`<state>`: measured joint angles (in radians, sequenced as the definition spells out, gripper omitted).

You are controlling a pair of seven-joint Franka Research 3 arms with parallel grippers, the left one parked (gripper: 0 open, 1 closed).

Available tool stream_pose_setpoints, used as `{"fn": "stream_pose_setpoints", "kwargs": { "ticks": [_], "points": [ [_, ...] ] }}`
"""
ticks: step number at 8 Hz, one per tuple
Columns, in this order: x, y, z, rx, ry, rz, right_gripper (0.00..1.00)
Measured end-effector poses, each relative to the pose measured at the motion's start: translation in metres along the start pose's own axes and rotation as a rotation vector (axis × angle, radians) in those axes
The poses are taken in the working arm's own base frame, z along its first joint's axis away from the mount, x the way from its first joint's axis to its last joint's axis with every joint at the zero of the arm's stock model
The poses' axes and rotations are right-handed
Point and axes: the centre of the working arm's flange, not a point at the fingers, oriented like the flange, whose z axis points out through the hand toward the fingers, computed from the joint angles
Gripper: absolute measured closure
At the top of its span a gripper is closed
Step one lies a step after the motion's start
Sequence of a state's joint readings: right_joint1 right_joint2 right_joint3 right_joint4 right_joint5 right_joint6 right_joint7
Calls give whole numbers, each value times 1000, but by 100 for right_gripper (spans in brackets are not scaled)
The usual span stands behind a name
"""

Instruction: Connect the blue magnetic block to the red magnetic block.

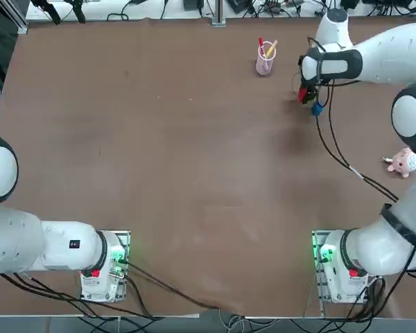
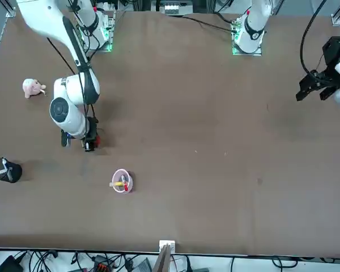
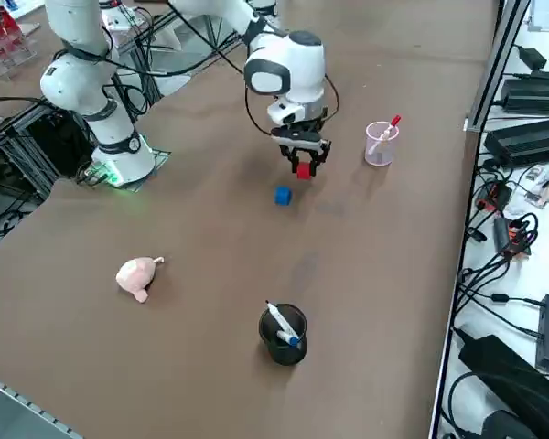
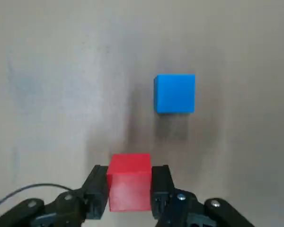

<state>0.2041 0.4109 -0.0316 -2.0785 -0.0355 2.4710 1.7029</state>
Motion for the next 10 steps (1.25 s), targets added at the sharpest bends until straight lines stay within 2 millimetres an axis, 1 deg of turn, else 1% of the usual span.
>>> {"fn": "stream_pose_setpoints", "kwargs": {
  "ticks": [3, 6, 8, 10],
  "points": [
    [3, 9, 11, -4, -1, 11, 52],
    [16, 19, 21, -27, 0, 14, 52],
    [25, 23, 26, -27, -2, 17, 52],
    [26, 26, 28, -28, -3, 11, 52]
  ]
}}
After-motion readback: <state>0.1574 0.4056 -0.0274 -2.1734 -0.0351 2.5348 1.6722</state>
